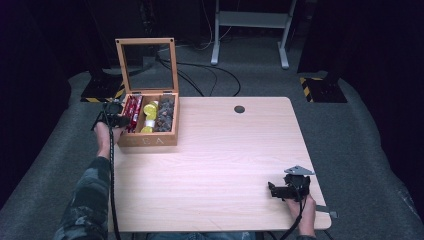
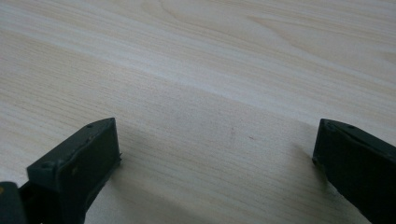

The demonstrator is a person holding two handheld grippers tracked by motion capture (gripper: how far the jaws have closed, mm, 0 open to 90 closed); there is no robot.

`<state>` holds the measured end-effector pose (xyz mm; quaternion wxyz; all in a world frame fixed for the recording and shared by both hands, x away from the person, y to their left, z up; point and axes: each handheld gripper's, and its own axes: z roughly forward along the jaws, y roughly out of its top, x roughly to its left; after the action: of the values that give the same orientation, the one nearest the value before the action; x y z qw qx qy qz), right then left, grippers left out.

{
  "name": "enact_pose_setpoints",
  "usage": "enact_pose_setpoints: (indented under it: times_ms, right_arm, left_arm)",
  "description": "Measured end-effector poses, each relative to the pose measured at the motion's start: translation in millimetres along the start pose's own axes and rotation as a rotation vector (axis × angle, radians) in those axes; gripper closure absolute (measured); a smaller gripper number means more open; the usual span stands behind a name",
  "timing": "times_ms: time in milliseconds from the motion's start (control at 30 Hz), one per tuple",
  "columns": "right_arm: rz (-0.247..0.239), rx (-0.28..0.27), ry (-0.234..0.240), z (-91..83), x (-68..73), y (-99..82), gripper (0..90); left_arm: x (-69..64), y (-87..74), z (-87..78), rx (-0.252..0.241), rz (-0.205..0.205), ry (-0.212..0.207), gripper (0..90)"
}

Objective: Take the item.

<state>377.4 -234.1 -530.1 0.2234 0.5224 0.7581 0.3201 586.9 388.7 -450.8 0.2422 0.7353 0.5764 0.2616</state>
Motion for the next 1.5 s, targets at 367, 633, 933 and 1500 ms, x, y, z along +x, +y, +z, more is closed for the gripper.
enact_pose_setpoints:
  times_ms: [367, 633, 933, 1500]
  right_arm:
    - [-0.001, 0.0, 0.0, 0.0, -0.1, 0.0, 0.0]
    - [0.0, 0.0, 0.002, -0.1, -0.1, 0.0, 0.0]
    - [0.0, 0.0, 0.001, -0.2, 0.0, 0.0, 0.0]
    - [0.001, 0.0, -0.001, -0.1, 0.0, 0.0, 0.0]
  left_arm:
    - [2.3, -0.7, -6.7, -0.009, 0.0, 0.015, 87.4]
    - [3.3, 1.3, -21.0, -0.059, -0.011, 0.013, 87.4]
    - [3.8, 1.7, -34.6, -0.081, -0.021, -0.012, 87.4]
    - [-6.8, 5.7, -61.1, -0.152, 0.02, -0.081, 87.4]
